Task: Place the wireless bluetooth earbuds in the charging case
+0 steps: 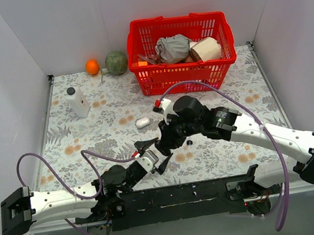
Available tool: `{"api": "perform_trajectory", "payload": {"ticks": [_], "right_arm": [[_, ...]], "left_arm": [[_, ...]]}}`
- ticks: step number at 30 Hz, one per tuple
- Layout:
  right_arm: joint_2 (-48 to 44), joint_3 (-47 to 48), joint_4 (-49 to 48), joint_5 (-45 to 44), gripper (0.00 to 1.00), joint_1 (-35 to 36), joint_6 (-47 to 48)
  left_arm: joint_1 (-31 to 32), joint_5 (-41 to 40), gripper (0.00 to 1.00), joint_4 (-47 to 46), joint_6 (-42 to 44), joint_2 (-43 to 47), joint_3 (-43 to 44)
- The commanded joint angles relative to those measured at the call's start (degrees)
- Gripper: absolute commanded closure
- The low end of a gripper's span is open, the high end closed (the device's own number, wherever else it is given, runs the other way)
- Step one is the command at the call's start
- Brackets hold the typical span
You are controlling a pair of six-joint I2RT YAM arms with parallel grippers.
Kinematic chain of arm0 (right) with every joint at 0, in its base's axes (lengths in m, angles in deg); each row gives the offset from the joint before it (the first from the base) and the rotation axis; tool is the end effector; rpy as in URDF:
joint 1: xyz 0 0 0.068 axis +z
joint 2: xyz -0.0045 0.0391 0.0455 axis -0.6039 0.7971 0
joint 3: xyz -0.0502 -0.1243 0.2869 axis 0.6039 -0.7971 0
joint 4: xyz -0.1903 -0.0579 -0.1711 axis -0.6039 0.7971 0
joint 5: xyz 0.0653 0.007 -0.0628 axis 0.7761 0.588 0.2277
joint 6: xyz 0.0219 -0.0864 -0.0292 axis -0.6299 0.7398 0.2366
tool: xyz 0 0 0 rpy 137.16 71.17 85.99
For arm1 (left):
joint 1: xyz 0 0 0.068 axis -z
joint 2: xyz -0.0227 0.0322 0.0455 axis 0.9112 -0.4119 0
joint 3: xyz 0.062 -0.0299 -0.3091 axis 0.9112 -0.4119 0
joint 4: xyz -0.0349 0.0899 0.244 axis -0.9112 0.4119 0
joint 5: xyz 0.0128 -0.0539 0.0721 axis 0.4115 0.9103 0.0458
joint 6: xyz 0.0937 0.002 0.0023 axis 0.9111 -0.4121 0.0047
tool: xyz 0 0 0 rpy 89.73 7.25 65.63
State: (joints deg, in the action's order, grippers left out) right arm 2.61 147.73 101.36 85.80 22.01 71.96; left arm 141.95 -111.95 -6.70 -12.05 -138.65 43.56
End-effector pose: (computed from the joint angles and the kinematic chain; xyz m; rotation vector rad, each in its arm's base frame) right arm 0.1418 0.2658 0.3531 -0.9159 2.1082 0.9274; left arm 0.0801 -0.1925 0.2690 0.4210 1.5458 -1.0742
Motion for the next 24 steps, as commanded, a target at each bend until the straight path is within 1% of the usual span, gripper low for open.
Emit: {"api": "perform_trajectory", "payload": {"ticks": [1, 3, 4, 6, 7, 11, 18, 24], "right_arm": [[0.96, 4.92, 4.19, 4.72, 0.99, 0.26, 3.48], [1.4, 5.71, 4.98, 5.77, 0.99, 0.26, 3.57], [1.48, 6.15, 5.16, 6.04, 0.99, 0.26, 3.48], [1.92, 6.94, 5.51, 6.57, 0.99, 0.26, 3.48], [2.01, 7.47, 5.69, 6.83, 0.99, 0.26, 3.48], [2.89, 8.96, 6.48, 7.44, 0.99, 0.26, 3.65], [3.5, 11.6, 8.33, 9.2, 0.99, 0.17, 3.83], [3.42, 11.34, 8.42, 9.55, 0.99, 0.17, 3.74]], "left_arm": [[0.2, 2.17, 0.27, 0.71, 0.49, 3.52, 0.51], [0.11, 2.97, 0.25, 1.23, 0.93, 4.23, 0.51], [0.19, 3.58, 0.22, 1.58, 0.93, 4.58, 0.51], [0.11, 4.28, 0.2, 2.2, 0.84, 5.38, 0.51], [0.19, 4.98, 0.15, 2.9, 0.58, 5.64, 0.59], [0.2, 6.39, 0.12, 5.54, 0.31, 6.34, 1.12], [0.2, 5.43, 0.12, 5.72, 1.1, 6.34, 0.42], [0.2, 5.25, 0.13, 3.61, 1.54, 5.11, 0.77]]}}
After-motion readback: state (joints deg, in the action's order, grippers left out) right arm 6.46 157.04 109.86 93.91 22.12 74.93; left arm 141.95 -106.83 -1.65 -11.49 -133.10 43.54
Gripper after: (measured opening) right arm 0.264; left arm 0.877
